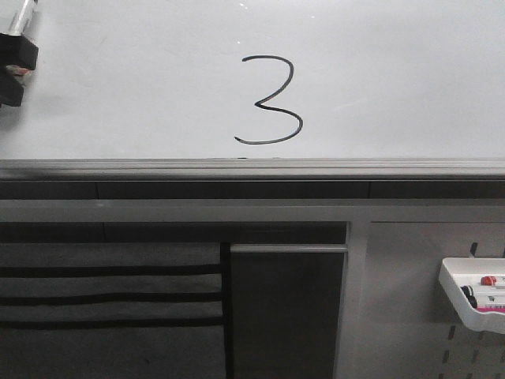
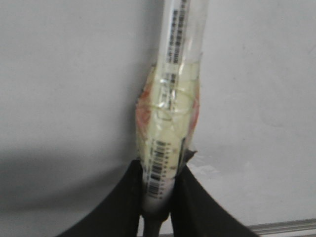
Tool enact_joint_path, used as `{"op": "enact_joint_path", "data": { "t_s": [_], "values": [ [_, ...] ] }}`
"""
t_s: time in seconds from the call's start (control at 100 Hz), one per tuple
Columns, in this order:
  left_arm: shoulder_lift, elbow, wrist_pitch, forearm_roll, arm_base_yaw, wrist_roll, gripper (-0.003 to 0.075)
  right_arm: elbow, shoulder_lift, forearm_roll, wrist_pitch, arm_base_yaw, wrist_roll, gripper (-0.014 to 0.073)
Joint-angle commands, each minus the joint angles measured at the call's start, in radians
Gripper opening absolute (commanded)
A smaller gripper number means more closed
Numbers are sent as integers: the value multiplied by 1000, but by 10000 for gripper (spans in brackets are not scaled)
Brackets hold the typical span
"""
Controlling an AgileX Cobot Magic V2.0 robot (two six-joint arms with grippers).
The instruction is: Write number 3 on whiteboard
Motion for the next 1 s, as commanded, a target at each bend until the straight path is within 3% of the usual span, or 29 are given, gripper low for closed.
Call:
{"op": "enact_joint_path", "data": {
  "t_s": [0.0,0.12,0.22,0.46,0.75,0.87,0.99],
  "values": [
    [-28,-23,-57,-13,-1,-7,183,-24,-7,7,-67,-6,2,248],
    [-28,-23,-57,-13,-1,-7,337,-24,-7,7,-67,-6,2,248],
    [-30,-23,-57,-13,-1,-7,395,-24,-7,7,-67,-6,2,248],
    [-172,-23,35,-2,-1,-7,389,-24,-7,7,-69,-6,2,248],
    [-496,-23,428,221,-1,-25,386,-22,-18,1,-64,-6,115,244],
    [-629,-23,538,356,10,-156,329,2,-53,-49,-86,-6,176,245],
    [-744,-13,589,508,35,-307,236,46,-116,-192,-103,-6,289,225]
  ]
}}
